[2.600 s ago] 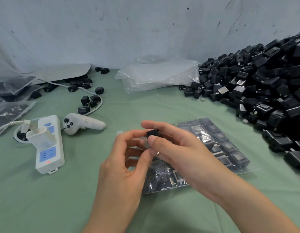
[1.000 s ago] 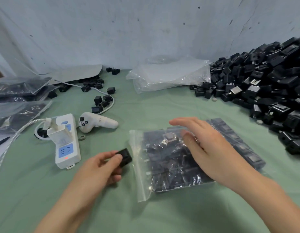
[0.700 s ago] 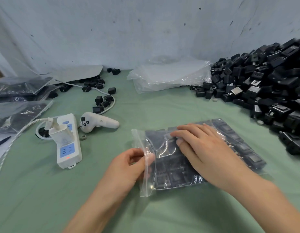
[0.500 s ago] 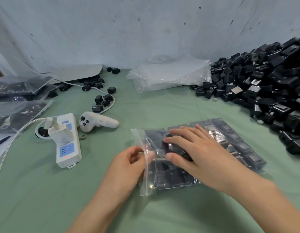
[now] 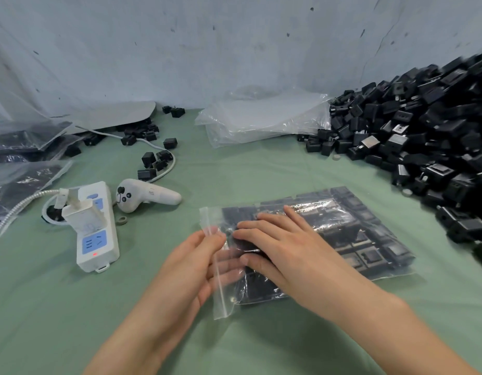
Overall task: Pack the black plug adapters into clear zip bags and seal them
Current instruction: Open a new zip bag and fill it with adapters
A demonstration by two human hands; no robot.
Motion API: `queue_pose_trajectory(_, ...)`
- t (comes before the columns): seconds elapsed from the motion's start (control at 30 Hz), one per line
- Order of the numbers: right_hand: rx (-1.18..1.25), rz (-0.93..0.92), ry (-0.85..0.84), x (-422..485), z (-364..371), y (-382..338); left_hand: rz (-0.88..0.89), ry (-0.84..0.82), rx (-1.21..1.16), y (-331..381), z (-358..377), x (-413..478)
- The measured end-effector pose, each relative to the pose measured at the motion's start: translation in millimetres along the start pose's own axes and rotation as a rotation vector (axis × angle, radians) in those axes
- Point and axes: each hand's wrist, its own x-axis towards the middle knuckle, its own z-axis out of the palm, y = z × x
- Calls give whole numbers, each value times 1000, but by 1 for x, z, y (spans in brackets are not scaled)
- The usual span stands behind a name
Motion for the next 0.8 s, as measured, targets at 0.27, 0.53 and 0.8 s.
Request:
queue_pose_trajectory(0.27,-139,-21,262,1,19,-10,8,-98,5,4,-7,2)
queue_pose_trajectory(0.53,-40,-55,191,6,30,-11,11,-111,-22,3,-12,7)
queue_pose_trajectory(0.8,298,-98,339,1,18,-12,-18,-106,-21,6,-14,9)
